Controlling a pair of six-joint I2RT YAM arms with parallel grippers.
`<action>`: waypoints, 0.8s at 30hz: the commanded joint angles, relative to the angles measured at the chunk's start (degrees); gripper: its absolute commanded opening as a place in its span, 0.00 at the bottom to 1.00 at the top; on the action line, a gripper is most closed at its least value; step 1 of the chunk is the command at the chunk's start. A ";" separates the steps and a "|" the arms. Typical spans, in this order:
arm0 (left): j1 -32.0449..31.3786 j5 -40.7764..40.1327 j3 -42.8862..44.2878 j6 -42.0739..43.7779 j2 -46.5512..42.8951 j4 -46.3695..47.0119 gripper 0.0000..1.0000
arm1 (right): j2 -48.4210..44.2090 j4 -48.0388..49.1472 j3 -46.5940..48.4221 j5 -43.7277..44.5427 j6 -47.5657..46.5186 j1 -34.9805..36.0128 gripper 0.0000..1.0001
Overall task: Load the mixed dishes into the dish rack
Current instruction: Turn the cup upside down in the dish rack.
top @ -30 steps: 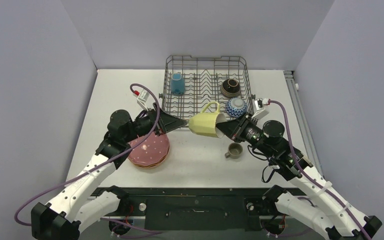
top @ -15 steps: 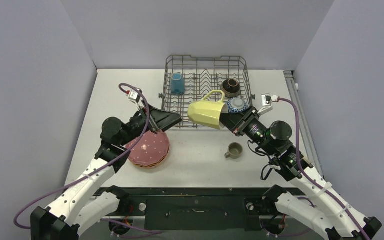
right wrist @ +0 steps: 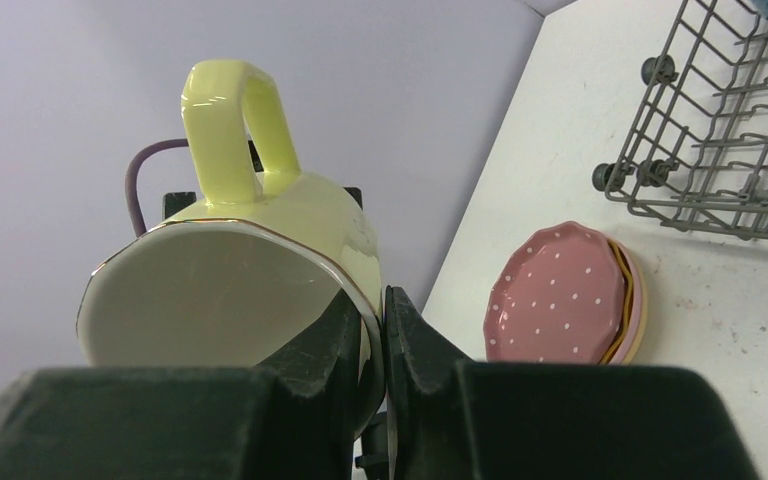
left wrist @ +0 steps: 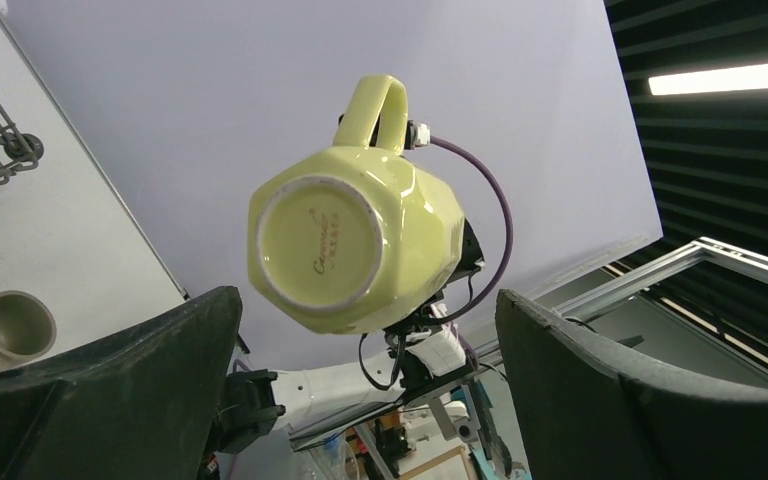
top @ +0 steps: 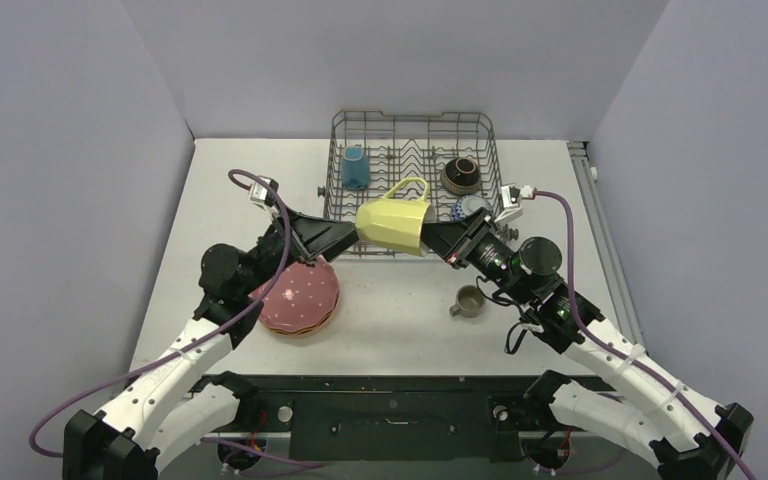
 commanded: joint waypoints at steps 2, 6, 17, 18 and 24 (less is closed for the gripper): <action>0.33 -1.29 -0.70 -1.14 -0.82 5.84 0.96 | 1.22 12.72 3.94 2.12 1.03 2.85 0.00; 0.37 -1.53 -0.93 -1.05 -1.27 5.85 0.96 | 2.82 13.45 4.87 2.41 0.56 4.64 0.00; 0.28 -1.79 -1.42 -1.83 -1.18 7.84 0.96 | 6.32 18.36 5.60 2.70 1.35 8.00 0.00; 0.28 -1.74 -1.46 -1.84 -1.22 7.90 0.96 | 6.47 18.36 5.71 2.85 1.12 8.25 0.00; 0.28 -1.56 -1.93 -2.21 -1.22 8.66 0.96 | 7.36 20.67 5.22 4.02 1.66 9.05 0.00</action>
